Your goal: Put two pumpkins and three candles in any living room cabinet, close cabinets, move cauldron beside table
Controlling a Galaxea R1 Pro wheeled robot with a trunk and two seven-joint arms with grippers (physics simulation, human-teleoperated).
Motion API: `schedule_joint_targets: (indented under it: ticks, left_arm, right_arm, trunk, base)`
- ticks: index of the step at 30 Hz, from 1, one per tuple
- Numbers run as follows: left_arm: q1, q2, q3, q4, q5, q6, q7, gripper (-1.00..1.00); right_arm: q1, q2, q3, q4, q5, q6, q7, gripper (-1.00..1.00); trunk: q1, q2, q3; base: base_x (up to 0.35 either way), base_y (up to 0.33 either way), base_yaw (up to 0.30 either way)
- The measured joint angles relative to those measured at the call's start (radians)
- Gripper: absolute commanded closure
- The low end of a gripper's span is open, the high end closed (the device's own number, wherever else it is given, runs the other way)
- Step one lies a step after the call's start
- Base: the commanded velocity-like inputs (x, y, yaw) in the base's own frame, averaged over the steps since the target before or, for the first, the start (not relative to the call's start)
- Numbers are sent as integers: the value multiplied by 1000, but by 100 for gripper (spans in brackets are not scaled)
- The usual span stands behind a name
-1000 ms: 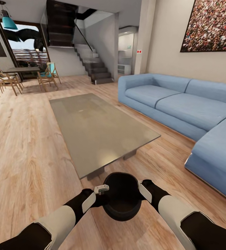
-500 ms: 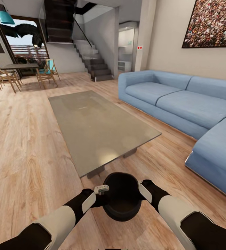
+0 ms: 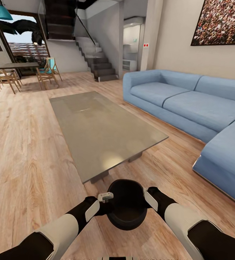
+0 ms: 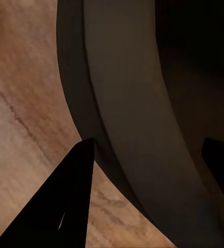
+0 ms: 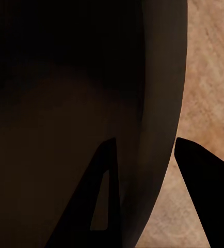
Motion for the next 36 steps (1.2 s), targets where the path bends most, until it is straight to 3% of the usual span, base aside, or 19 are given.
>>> schedule_joint_targets:
  ticks: [36]
  left_arm:
    - [1, 0, 1, -1, -1, -1, 0, 100]
  right_arm:
    - [0, 0, -2, 0, 4, 0, 1, 100]
  trunk:
    - [0, 0, -56]
  base:
    - [0, 0, 0]
